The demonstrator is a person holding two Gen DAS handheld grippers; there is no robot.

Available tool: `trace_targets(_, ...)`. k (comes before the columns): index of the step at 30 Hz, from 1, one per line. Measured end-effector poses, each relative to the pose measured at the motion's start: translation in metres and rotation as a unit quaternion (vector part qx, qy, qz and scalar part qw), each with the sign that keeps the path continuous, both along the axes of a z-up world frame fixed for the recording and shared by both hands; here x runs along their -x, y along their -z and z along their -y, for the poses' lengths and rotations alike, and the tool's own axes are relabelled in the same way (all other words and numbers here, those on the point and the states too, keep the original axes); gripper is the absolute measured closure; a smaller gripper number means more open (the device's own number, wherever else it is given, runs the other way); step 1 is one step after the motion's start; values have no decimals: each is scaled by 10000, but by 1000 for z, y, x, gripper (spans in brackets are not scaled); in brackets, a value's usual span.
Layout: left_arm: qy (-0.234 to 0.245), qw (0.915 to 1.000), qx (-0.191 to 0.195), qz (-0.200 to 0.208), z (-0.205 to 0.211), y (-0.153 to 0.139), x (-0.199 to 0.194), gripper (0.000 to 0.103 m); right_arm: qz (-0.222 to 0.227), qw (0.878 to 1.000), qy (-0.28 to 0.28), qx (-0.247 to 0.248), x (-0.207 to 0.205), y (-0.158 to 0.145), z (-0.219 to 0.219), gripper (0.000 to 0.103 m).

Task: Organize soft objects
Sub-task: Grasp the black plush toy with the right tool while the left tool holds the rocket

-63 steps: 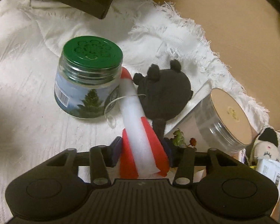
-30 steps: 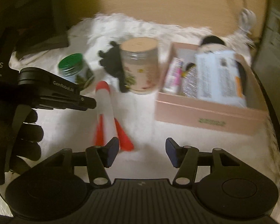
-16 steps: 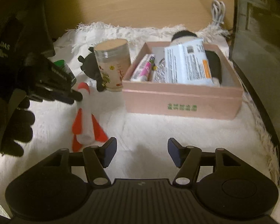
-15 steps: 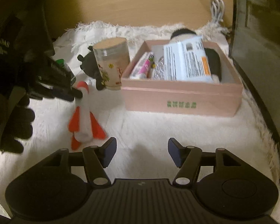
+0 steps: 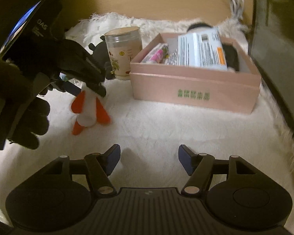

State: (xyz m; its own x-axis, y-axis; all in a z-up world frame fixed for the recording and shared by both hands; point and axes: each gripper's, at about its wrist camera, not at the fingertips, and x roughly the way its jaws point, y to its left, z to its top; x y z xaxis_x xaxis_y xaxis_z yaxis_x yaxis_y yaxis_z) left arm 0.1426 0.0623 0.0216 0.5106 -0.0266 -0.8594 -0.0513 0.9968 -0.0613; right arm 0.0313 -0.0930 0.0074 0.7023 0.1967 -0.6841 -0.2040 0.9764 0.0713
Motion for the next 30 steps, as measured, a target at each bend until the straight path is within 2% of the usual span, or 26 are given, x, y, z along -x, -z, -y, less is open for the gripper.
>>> trace_targets(3,30,9995,262,166,-7,0,9,56,266,9993,-35,251,-2,-11,-2,36)
trace_targets(6,46,9975,676,194,-22,-1,20,62,418,9990,-152,82,-13,-31,3,35)
trace_targets(7,64,9964,813,226,-28,-3,25,67,460,9988,-172,4,-18,-39,3,35)
trace_targets(8,96,9958,863,293,-33,-5,32,71,484,9986,-198,-82,-25,-49,3,34)
trace_targets(10,150,9964,725,414,-45,-11,43,71,477,9979,-292,-338,-44,-71,0,32)
trace_targets(11,139,9963,710,461,-52,-15,47,71,458,9970,-350,-509,-57,-84,-2,29)
trace_targets(15,-179,9921,1071,635,-101,-33,55,71,162,9950,-312,-940,-118,-127,-22,25)
trace_targets(18,-312,9838,1549,849,-140,-43,66,71,-470,9912,-374,-1182,-177,-147,-50,19)
trace_targets(21,-31,9721,2076,1095,-164,-51,72,71,-1106,9872,-384,-1086,-236,-147,-85,18)
trace_targets(24,113,9660,2285,1203,-181,-59,75,71,-1807,9805,-229,-732,-288,-123,-115,18)
trace_targets(25,85,9640,2350,1239,-190,-60,79,71,-1796,9818,-139,-594,-300,-117,-124,12)
trace_targets(26,33,9617,2412,1300,-199,-62,83,71,-1655,9856,-66,-335,-307,-114,-134,12)
trace_targets(27,-35,9604,2435,1354,-208,-62,85,71,-1724,9850,-3,6,-317,-108,-145,12)
trace_targets(30,-316,9596,2377,1474,-235,-62,87,71,-2006,9788,-25,409,-335,-86,-166,12)
